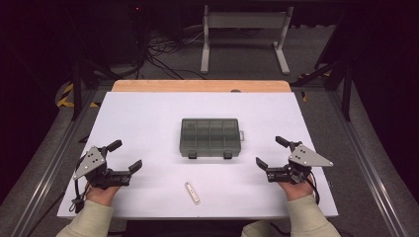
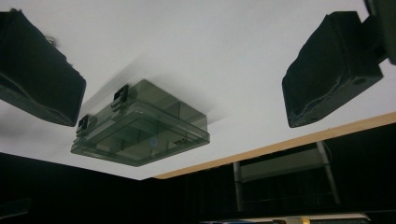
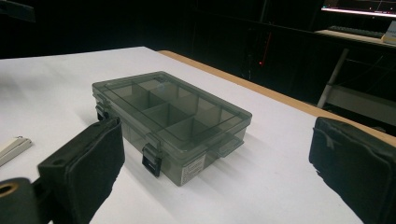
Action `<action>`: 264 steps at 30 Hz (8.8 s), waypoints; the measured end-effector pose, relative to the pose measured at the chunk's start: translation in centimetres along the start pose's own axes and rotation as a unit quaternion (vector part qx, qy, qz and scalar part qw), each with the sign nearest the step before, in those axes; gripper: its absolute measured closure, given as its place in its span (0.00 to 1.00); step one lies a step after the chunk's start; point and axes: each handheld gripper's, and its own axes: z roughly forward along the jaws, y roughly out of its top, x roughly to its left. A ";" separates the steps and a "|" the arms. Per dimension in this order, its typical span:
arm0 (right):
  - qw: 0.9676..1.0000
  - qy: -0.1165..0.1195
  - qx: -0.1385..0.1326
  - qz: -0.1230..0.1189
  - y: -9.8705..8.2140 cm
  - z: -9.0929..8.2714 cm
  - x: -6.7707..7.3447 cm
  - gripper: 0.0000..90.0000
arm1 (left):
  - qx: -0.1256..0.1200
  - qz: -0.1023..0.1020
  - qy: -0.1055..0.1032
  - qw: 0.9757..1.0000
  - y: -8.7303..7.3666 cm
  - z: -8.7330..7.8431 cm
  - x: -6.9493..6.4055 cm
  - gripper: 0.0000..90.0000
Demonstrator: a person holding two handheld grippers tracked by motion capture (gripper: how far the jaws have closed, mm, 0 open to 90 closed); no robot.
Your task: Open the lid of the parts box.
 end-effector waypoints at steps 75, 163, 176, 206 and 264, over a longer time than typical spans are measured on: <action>0.998 0.056 0.028 0.001 3.1 7.2 -0.2 0.04 | 0.046 0.001 -0.092 0.995 3.8 13.1 -1.7 0.02; 0.968 0.113 0.224 0.010 -1.1 9.4 -0.6 0.72 | 0.232 0.052 -0.178 0.955 0.7 14.0 -0.9 0.76; 0.968 0.114 0.223 0.011 -1.0 9.4 -0.7 0.74 | 0.234 0.059 -0.176 0.954 0.8 14.0 -1.1 0.81; 0.983 0.108 0.145 0.035 -0.1 8.5 -1.0 0.88 | 0.147 0.041 -0.164 0.975 1.4 13.2 -1.0 0.94; 0.990 0.048 0.131 0.011 3.8 10.7 -1.7 0.46 | 0.126 0.036 -0.172 0.976 2.5 11.9 -1.5 0.73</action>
